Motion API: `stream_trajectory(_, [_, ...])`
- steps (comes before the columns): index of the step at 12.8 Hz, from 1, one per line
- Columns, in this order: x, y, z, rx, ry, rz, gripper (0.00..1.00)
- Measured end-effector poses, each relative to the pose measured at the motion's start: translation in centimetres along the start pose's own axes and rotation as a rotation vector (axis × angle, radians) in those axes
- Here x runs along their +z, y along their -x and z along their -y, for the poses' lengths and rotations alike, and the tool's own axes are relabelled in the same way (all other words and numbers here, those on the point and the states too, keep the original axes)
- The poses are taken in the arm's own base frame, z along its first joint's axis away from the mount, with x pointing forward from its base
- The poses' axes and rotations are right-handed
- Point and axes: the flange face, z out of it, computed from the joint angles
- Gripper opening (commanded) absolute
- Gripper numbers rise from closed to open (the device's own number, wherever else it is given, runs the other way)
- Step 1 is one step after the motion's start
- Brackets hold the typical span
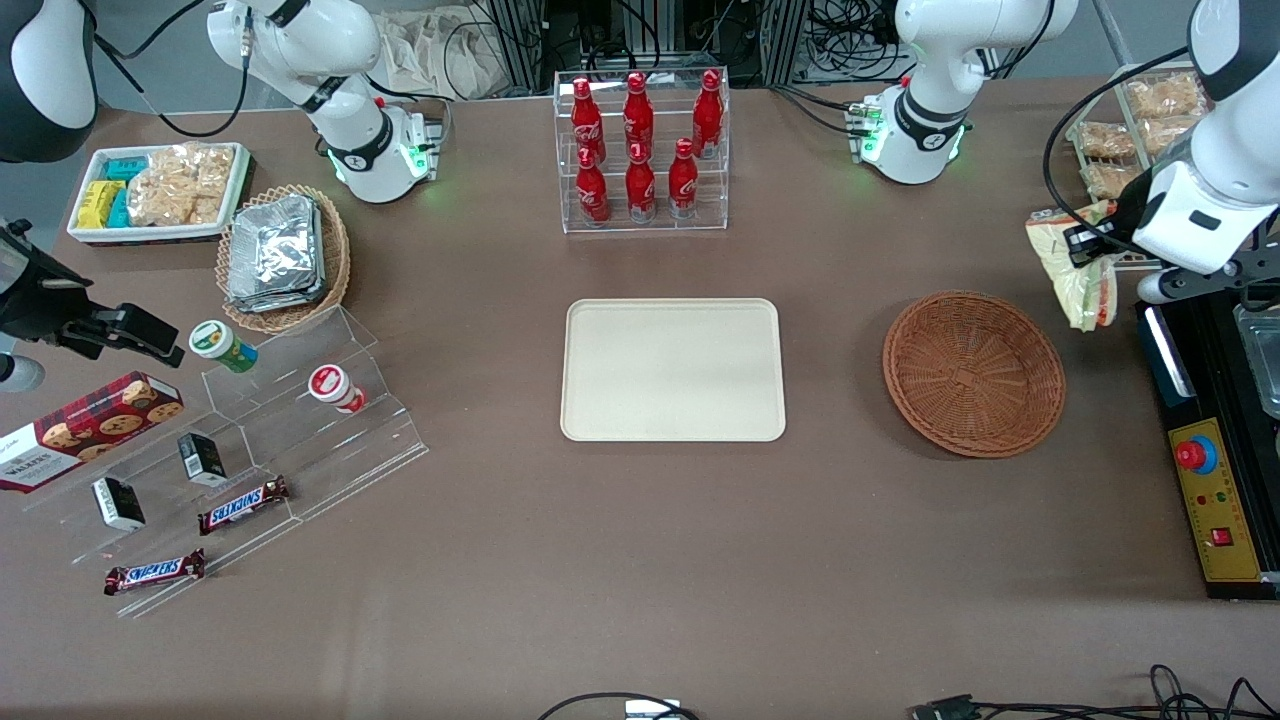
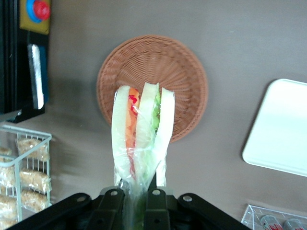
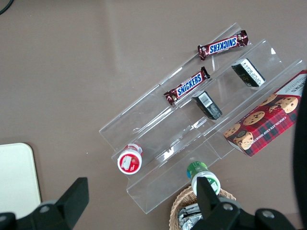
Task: Place sandwich from basket to tray
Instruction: 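Carry the sandwich over the white tray with the left gripper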
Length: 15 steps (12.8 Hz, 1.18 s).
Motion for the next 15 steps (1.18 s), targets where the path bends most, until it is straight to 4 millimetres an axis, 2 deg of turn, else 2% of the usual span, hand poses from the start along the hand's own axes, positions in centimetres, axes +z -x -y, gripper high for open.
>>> stream_trajectory(1, [-0.6,-0.1,-3.0,0.025,-0.003,-0.013,0.04])
stream_trajectory(3, [-1.4,0.8,-11.1,0.021,-0.006,-0.035,0.04])
stream_trajectory(5, [-1.6,3.0,-20.5,-0.002,0.007,-0.047,0.05])
stream_trajectory(6, [-1.6,4.1,-24.4,-0.014,0.014,-0.05,0.05])
stream_trajectory(7, [-1.3,4.9,-27.5,-0.016,0.017,-0.045,0.05])
stream_trajectory(9, [0.1,5.6,-31.3,-0.013,0.014,-0.022,0.07])
stream_trajectory(11, [3.3,5.3,-33.0,-0.008,-0.003,0.028,0.07])
stream_trajectory(13, [8.0,4.9,-34.5,0.011,-0.008,0.04,0.06])
stream_trajectory(15, [13.8,5.2,-35.6,0.043,-0.029,0.005,0.06])
